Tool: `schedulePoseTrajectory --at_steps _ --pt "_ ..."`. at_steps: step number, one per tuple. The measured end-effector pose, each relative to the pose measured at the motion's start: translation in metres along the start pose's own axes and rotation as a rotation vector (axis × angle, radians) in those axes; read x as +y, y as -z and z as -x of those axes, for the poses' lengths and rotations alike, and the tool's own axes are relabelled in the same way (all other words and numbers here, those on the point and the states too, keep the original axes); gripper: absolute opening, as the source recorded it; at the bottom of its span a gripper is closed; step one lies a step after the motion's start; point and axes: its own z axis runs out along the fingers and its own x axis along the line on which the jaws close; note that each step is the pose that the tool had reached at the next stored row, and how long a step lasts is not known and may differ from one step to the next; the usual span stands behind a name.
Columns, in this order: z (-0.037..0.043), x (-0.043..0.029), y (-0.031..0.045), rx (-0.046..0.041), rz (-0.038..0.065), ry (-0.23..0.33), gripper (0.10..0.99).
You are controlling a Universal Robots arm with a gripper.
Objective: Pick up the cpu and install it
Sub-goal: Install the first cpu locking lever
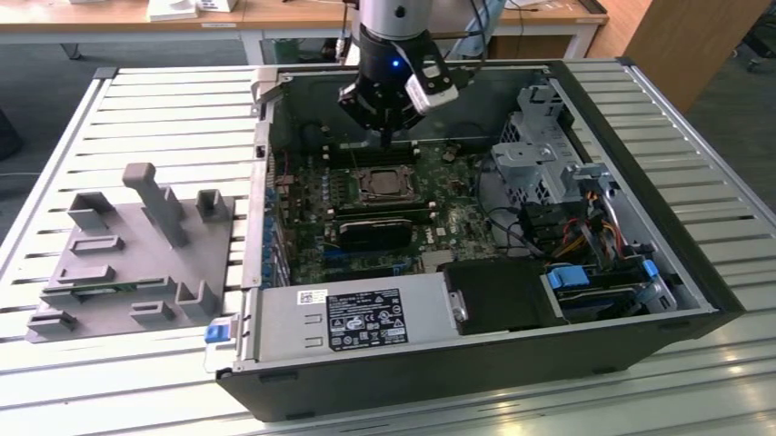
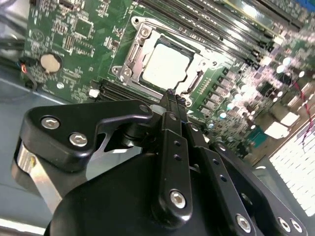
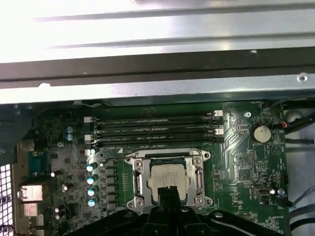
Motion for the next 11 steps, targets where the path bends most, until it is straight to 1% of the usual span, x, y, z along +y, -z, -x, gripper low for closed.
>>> schedulePoseTrajectory --at_steps 3,11 --pt "-0.0014 -0.0001 -0.0001 0.0001 0.000 0.008 0.106" --pt "-0.0173 -0.0009 -0.0012 0.0003 0.000 0.007 0.106"
